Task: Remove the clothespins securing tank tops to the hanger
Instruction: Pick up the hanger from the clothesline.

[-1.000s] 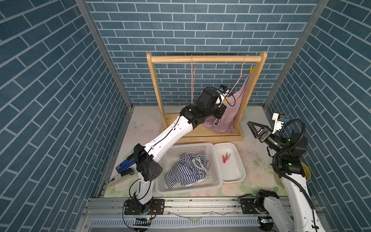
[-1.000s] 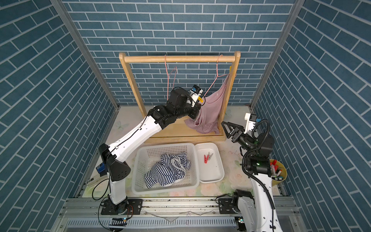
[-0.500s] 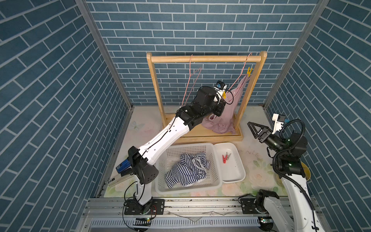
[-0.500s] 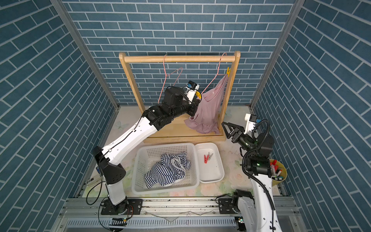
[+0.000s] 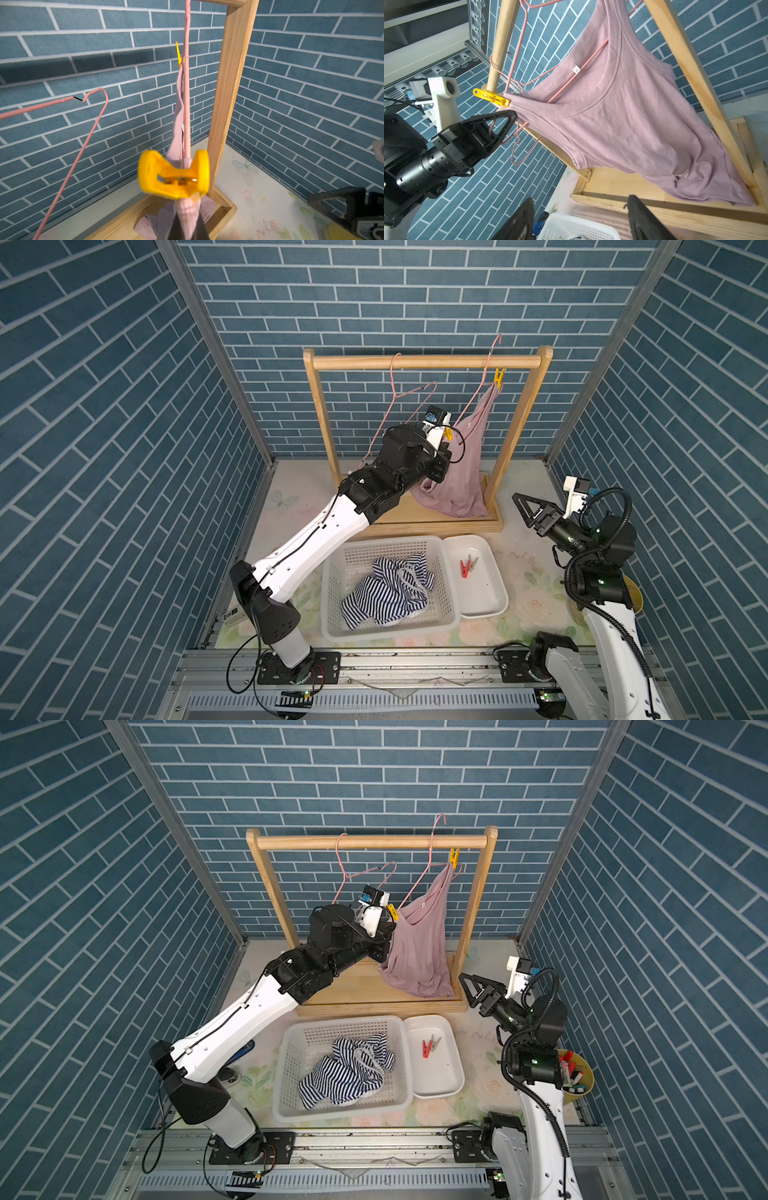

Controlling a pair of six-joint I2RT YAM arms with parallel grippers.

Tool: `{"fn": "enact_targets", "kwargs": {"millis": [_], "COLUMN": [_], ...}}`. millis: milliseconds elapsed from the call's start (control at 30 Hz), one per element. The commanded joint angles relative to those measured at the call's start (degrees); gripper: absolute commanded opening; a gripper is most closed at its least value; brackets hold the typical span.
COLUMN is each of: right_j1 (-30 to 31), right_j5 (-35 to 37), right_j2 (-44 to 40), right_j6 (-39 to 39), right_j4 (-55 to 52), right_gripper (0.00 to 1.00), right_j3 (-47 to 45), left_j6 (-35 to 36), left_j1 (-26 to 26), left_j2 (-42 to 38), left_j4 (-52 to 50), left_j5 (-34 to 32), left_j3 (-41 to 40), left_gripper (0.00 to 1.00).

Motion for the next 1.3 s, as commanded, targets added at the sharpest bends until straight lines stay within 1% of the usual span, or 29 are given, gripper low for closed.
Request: {"fn": "enact_targets", "kwargs": {"millis": [0,100,233,433,533,600,733,800,1000,1267], "right_j1": [-0.17,-0.17,-0.17,0.41,1.94,4.62,10.98,12.58,14.87,16.44], "right_j5": [0.59,0.48,0.66,-0.1,-0.16,0.68,3.48,4.94,6.47,7.8], "right_j2": [-1.14,-1.85,-2.01,-2.08,-2.53,-2.5,-0.89,-1.1,-0.74,-1.39], "right_j6": [-1.36,-1.78,-2.85,-3.12,-2.96,-3.22,-7.07,-7.6,-7.43,-7.52], "right_j4": [-1.02,-1.27,-2.19,-1.46,-0.23,0.1,-4.56,-4.56,-4.02,-3.47], "right_gripper": [0.71,0.71,0.71,0.72,0.72,0.72,0.72,0.72,0.72,0.72], "right_j3": [0.75,0.58,0.92,1.71,2.03,2.69,5.65,5.72,5.54,3.66], "left_j6": [-0.17,-0.25,-0.71,-2.33,-2.71,-2.91,-2.63,-2.96,-3.2,-2.61], "left_j1": [0.18,0.18,0.18,0.09,0.16,-0.01,0.07,0.09,0.11,0.08], "left_j2": [-3.85,-7.23,-12.57,-20.88,-24.78,-27.06,-30.3,-31.86,-36.44,-37.29], "left_j4": [2.18,2.0,3.34,2.07,1.7,1.3,-2.15,-3.14,-4.34,-5.78], "left_j5": [0.57,0.14,2.06,2.32,2.04,2.47,3.5,4.16,4.43,5.66], "left_j3": [-2.28,-6.84,-13.72,-19.94,-22.4,-23.47,-23.38,-23.32,-21.34,-14.09], "left_gripper": [0.0,0.0,0.0,0.0,0.0,0.0,0.0,0.0,0.0,0.0]}}
